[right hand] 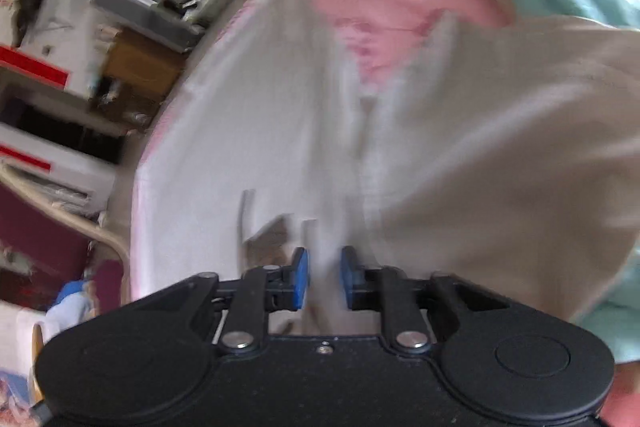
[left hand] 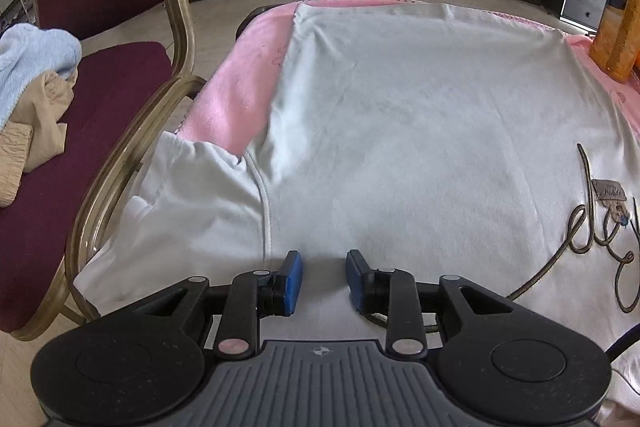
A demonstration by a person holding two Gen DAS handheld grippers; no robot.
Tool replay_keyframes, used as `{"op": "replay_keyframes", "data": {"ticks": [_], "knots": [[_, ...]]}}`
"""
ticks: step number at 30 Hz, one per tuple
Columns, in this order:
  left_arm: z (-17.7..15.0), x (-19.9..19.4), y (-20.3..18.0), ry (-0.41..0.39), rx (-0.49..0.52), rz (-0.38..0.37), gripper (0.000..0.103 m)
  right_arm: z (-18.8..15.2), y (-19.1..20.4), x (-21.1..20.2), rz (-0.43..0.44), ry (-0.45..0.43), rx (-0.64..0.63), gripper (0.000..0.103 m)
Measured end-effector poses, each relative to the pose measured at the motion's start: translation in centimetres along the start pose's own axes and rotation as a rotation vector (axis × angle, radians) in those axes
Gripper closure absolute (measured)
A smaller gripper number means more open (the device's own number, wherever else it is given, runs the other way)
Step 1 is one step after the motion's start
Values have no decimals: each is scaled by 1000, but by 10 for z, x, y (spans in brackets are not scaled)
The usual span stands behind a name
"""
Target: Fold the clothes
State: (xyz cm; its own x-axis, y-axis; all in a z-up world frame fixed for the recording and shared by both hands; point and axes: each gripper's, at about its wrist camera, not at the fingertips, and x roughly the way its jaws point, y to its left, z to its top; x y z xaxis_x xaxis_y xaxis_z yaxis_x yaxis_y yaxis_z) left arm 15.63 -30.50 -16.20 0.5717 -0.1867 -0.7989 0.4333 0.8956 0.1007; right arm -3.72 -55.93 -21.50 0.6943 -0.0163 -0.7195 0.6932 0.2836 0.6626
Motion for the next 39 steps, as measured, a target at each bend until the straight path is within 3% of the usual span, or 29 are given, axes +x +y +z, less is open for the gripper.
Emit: {"op": "replay_keyframes", "data": {"ticks": [3,9,12,14,18,21,24,26,31,39], "knots": [[-3,-4,5,8,-8,10,69,-1,-13,-6,-42,-15,36,103],[-14,-41,21,-74,-62,-107,73,-12,-30,-56,-225,-102,-20,102],[-20,-60,29,-118,-90,-169,73,-27,-35,-83,-191,-118,-36,98],[-24,-73,34,-146,-109,-210,75,-36,-36,-100,-136,-134,-38,86],[-31,-98,44,-204,-146,-293,77,-45,-38,-131,100,-160,-51,81],[-37,-89,24,-139,-77,-283,77,-44,-32,-129,165,-125,-83,73],[-43,-76,1,-63,1,-266,82,-51,-18,-104,99,-47,-134,73],[-50,-68,-19,-19,78,-260,82,-59,-5,-83,66,15,-197,79],[-56,-55,-44,-8,184,-238,78,-84,27,-41,19,138,-353,79],[-64,-55,-45,21,214,-234,79,-101,30,-33,-24,199,-448,81]]}}
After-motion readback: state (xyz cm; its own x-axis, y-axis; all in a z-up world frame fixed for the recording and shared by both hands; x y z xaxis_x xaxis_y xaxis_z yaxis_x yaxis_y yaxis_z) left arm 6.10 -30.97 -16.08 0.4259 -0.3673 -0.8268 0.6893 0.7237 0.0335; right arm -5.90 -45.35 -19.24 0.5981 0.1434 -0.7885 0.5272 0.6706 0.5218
